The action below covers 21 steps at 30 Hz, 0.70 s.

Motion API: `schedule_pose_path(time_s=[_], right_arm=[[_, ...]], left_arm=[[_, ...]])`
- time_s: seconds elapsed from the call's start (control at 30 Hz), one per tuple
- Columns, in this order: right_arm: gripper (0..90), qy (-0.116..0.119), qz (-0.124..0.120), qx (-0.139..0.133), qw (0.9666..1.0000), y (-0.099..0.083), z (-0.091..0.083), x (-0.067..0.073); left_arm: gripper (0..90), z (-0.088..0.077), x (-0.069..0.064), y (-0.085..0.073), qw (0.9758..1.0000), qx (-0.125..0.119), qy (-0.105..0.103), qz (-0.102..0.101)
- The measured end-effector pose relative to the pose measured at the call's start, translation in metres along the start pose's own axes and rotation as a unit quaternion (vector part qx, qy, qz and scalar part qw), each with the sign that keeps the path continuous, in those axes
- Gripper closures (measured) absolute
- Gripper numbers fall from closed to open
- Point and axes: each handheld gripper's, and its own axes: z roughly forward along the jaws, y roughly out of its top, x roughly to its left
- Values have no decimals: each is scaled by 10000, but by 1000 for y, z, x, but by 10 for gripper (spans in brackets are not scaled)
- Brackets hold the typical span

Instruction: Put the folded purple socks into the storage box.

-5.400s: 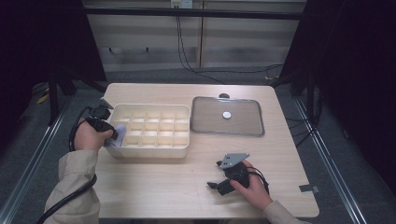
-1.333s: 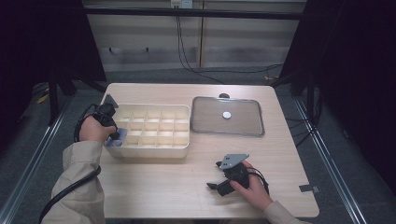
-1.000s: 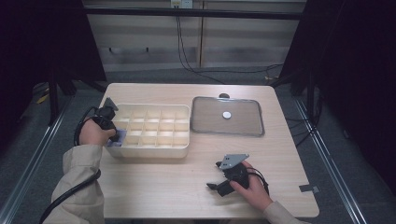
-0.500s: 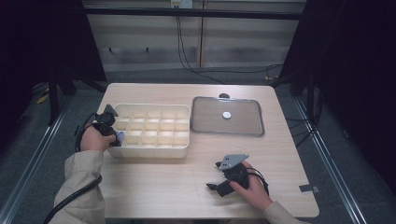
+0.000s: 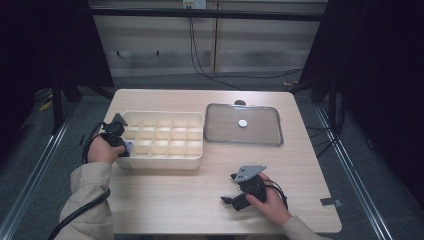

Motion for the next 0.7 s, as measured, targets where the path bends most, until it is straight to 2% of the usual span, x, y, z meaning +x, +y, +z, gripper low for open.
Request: schedule_pose_path(time_s=[0.03,0.2,0.47,0.53,0.7], right_arm=[[132,2,-1,0,10000,0,0,0],[132,4,13,5,10000,0,0,0],[132,1,2,-5,10000,0,0,0],[132,1,1,-5,10000,0,0,0],[132,1,4,-5,10000,0,0,0]], left_arm=[[900,0,0,0,10000,-15,-23,-48],[900,-7,0,0,10000,-13,-1,-16],[848,-22,2,2,10000,-66,26,20],[836,-25,2,2,9999,-104,12,-24],[802,-33,1,3,9998,-160,52,43]])
